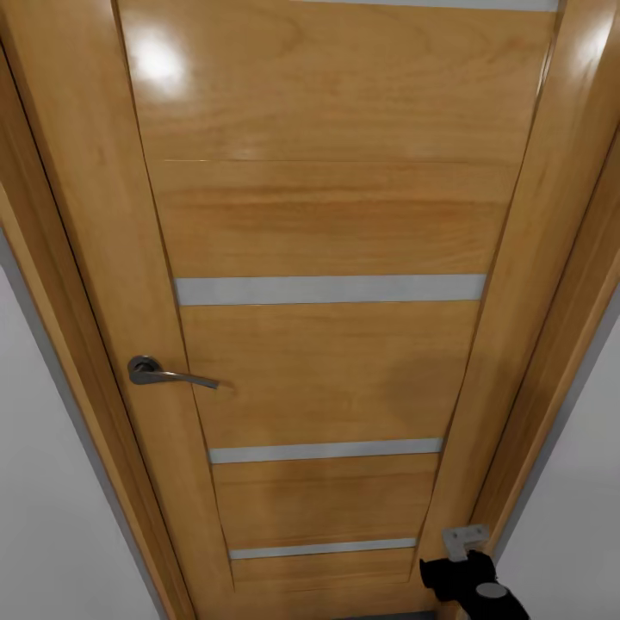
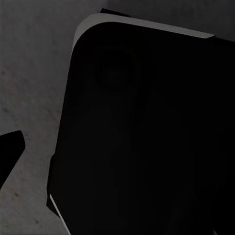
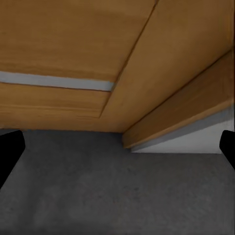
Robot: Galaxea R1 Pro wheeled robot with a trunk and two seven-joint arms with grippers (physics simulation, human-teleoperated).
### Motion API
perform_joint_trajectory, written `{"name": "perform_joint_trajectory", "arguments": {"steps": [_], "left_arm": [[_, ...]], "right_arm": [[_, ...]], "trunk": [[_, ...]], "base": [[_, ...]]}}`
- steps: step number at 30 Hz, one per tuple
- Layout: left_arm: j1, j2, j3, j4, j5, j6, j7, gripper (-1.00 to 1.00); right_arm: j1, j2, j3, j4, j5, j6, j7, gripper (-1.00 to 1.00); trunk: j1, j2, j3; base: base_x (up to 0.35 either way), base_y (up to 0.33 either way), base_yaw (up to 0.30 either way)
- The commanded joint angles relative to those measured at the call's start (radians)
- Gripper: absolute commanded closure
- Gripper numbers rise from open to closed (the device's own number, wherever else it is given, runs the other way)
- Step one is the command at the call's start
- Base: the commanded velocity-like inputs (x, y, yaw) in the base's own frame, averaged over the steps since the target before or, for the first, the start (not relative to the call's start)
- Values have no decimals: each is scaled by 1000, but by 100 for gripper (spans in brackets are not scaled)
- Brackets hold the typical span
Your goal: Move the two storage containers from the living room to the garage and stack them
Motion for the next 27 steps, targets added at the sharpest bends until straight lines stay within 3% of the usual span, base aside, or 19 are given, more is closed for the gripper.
{"name": "perform_joint_trajectory", "arguments": {"steps": [1,9,23,25,27], "left_arm": [[0,0,0,-1,6,-2,0,-100],[0,-1,1,-1,7,-2,0,-100],[0,-2,1,-2,6,-2,2,-100],[0,-1,1,-2,7,-2,2,-100],[0,0,1,-2,7,-2,2,-100]], "right_arm": [[0,0,2,-32,4,27,11,-100],[0,-1,3,-120,5,125,54,-100],[-1,3,15,-128,6,133,56,-100],[-32,11,37,-128,14,125,53,-100],[-113,15,81,-127,18,123,50,-100]], "trunk": [[0,0,-1],[0,0,-1],[0,0,-1],[0,0,-1],[0,0,-1]], "base": [[0,0,0],[-67,0,0],[-318,0,0],[-146,0,0],[-52,0,0]]}}
